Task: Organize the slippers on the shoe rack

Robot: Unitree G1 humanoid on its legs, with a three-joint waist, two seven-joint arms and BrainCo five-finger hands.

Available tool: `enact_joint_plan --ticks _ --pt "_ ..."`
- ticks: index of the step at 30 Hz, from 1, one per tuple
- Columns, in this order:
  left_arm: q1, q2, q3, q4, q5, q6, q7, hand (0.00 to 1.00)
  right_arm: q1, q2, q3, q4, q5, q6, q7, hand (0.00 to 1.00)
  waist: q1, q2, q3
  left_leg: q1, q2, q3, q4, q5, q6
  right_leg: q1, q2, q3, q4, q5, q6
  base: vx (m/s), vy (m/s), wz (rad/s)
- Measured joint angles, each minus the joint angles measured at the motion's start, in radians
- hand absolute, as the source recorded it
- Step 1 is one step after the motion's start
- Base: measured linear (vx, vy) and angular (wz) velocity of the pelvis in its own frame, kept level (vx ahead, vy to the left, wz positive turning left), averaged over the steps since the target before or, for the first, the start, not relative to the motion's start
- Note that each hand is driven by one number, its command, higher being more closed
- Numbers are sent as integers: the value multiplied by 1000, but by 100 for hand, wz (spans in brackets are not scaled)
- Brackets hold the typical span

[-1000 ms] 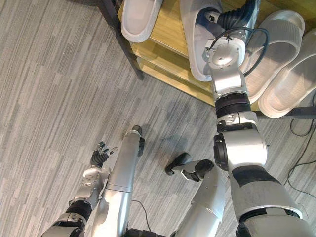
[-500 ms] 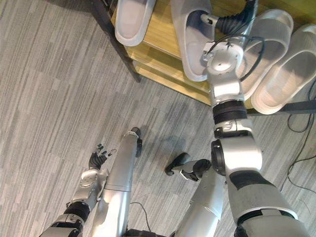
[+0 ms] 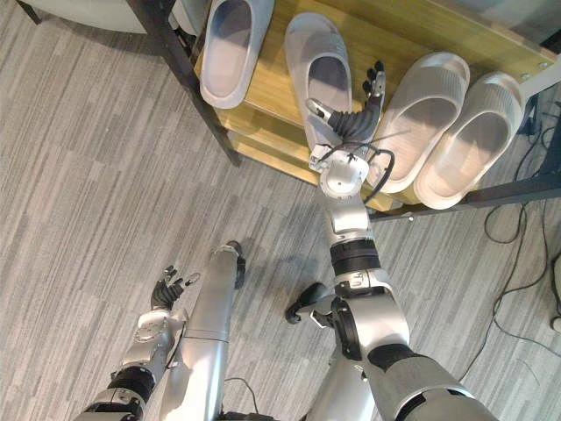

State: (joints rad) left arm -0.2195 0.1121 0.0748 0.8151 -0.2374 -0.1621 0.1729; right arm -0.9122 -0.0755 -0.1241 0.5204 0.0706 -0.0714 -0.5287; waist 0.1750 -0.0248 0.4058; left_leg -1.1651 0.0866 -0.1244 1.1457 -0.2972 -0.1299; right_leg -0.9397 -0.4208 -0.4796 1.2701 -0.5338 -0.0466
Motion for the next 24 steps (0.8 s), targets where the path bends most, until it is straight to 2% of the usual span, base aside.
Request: enact_joint_plan --ticks 10,24 --pt "0 -12 26 2 1 2 0 0 31 38 -25 8 142 -37 56 0 1 0 0 18 1 0 -17 3 2 20 4 -6 -17 9 -7 -7 11 0" --pt "-2 -39 65 2 4 4 0 0 5 86 59 55 363 -76 125 0 14 1 -1 26 -9 -24 -26 4 0 59 3 -42 -34 5 1 -11 13 3"
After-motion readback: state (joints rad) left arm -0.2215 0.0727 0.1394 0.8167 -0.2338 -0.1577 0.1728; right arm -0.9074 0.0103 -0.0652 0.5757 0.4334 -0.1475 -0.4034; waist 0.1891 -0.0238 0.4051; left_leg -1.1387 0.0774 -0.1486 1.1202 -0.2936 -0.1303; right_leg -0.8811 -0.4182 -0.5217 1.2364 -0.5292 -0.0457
